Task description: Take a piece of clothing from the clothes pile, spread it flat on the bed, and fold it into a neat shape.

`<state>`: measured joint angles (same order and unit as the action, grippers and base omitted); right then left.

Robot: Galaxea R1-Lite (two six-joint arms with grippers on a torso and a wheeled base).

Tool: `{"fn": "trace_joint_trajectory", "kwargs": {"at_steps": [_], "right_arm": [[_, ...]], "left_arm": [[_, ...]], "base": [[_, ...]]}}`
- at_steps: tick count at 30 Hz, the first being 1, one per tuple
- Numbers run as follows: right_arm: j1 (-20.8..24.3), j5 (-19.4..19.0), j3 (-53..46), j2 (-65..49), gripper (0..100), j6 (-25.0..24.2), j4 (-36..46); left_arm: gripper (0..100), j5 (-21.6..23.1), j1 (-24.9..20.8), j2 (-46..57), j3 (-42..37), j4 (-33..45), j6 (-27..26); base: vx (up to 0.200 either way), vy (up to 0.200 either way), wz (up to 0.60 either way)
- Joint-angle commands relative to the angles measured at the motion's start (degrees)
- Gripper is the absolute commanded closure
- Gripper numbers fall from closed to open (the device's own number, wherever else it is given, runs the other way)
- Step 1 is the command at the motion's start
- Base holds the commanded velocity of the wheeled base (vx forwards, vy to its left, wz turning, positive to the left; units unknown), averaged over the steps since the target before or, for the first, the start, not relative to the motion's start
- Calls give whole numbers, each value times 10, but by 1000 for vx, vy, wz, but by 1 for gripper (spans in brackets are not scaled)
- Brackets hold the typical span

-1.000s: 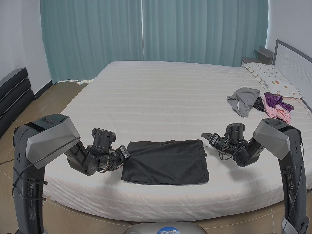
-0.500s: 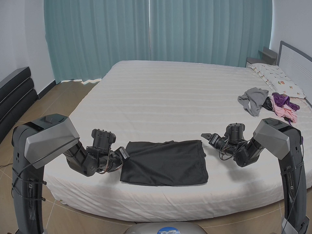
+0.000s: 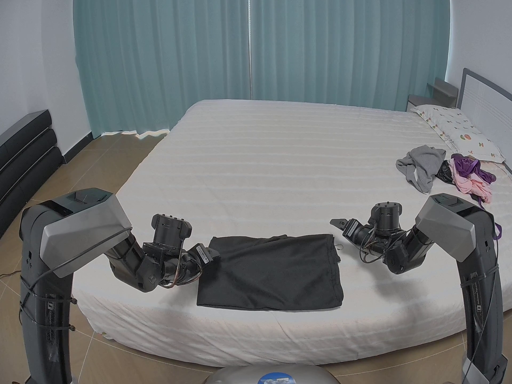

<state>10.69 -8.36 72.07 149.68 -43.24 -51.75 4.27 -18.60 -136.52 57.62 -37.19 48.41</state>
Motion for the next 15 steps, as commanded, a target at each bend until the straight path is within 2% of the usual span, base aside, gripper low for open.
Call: {"fn": "trace_joint_trajectory", "kwargs": {"at_steps": [1,15], "right_arm": [[0,1,0,0,0,0,0],[2,4,-1,4,0,2,1]], "left_arm": [[0,0,0,0,-1,-2,0],[0,1,1,1,0,-2,2]], "base": [[0,0,0],[0,0,0]]}}
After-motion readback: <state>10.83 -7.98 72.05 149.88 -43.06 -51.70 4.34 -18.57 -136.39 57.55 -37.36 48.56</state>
